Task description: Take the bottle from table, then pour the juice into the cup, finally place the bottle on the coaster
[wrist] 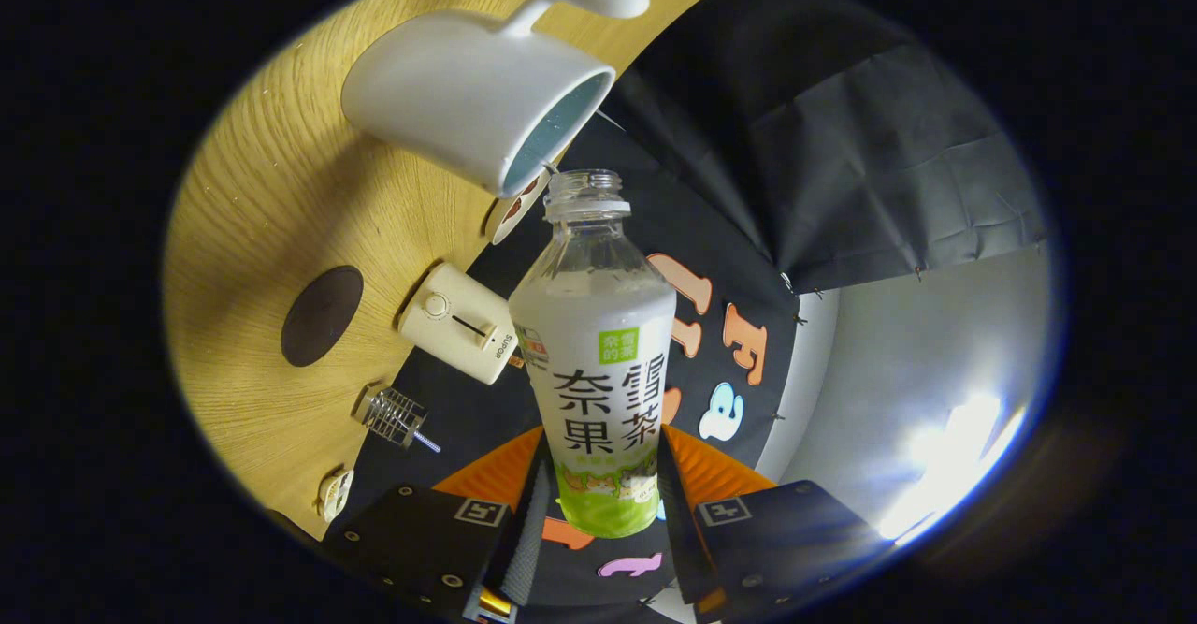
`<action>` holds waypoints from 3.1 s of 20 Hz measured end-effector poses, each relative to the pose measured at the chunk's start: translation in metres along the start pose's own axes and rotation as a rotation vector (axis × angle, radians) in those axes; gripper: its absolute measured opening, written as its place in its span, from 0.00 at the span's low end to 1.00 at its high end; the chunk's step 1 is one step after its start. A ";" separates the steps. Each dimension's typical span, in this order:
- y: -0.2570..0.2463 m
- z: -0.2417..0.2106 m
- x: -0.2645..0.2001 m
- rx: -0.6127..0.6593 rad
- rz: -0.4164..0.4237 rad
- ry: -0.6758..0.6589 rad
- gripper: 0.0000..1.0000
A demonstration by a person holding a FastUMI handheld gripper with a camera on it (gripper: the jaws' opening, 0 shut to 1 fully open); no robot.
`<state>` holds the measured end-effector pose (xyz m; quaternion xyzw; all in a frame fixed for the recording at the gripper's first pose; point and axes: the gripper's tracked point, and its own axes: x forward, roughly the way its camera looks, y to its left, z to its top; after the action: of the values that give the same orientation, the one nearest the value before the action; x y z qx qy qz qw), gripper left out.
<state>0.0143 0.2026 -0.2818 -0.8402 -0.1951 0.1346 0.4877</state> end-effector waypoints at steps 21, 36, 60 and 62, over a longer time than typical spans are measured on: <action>0.101 0.028 -0.022 1.132 0.605 0.276 0.60; 0.090 -0.019 0.036 2.020 0.431 0.463 0.60; 0.149 0.011 0.034 2.136 0.517 0.557 0.66; 0.142 0.011 0.032 2.137 0.517 0.546 0.71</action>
<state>0.0662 0.1621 -0.4122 -0.0094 0.3125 0.1412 0.9393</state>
